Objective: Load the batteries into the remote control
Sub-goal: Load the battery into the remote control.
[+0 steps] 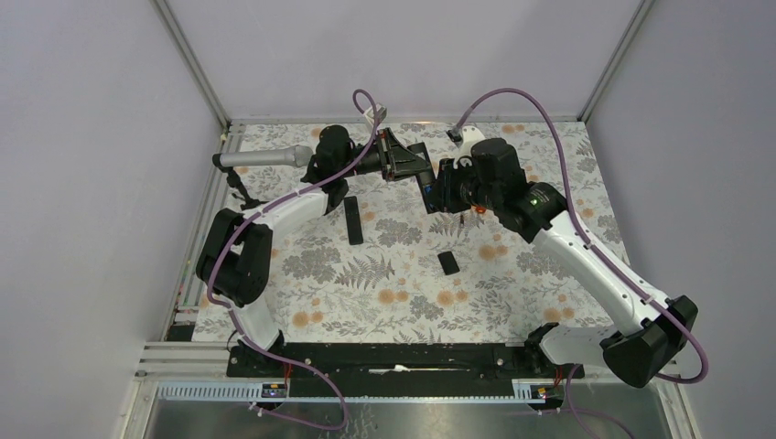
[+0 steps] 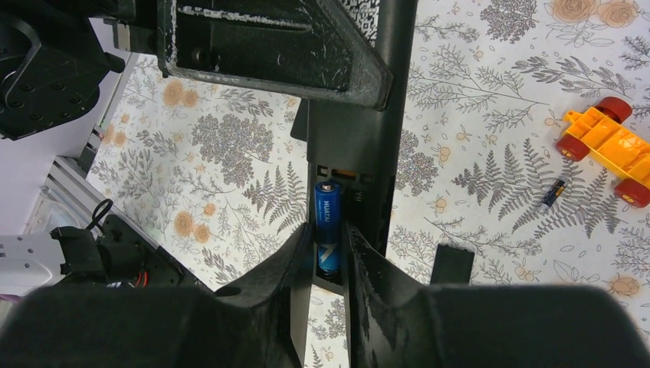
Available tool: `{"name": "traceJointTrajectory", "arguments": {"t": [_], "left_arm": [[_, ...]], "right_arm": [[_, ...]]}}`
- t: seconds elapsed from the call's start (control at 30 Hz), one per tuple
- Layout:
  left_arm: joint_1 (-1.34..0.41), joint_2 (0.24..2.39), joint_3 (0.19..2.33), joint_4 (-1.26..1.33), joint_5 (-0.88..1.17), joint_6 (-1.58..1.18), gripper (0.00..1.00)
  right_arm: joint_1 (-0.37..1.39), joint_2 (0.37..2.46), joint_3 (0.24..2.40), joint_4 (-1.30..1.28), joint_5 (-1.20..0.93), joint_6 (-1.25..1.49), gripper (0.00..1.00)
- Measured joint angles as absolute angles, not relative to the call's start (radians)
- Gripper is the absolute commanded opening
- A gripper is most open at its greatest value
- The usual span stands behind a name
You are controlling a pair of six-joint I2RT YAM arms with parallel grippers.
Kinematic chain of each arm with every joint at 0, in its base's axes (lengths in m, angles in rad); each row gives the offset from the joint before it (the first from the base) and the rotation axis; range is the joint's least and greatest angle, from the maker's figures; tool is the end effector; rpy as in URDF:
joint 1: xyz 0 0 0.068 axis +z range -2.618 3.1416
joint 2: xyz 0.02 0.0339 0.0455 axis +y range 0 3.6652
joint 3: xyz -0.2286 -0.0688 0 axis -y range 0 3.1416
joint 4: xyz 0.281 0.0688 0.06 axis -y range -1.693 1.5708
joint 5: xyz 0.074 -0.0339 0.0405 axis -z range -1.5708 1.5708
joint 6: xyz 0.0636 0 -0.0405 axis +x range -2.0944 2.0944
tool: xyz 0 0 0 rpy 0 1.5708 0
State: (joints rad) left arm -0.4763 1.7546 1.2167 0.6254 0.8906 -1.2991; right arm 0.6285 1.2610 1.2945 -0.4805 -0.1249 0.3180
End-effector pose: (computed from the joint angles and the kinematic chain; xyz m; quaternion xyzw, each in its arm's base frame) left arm 0.3749 -0.2491 0.2558 0.0473 0.6858 -0.6998 0.1944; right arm 0.2807 0.2138 0.3413 -0.1634 0.8293 0.2894 0.4492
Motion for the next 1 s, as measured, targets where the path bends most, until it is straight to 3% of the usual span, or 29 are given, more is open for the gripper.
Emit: {"name": "traceJointTrajectory", "arguments": {"t": [0.8,1.0], "left_arm": [[-0.476,1.755,1.204,0.655,0.853,-1.31,0.0],[-0.476,1.75,1.204,0.678,0.85,-1.314,0.0]], "right_arm": [[0.635,1.29,1.391,-0.508,-0.051,0.345,0.61],[0.62,1.279,1.4,-0.514,-0.016,0.405,0.89]]}}
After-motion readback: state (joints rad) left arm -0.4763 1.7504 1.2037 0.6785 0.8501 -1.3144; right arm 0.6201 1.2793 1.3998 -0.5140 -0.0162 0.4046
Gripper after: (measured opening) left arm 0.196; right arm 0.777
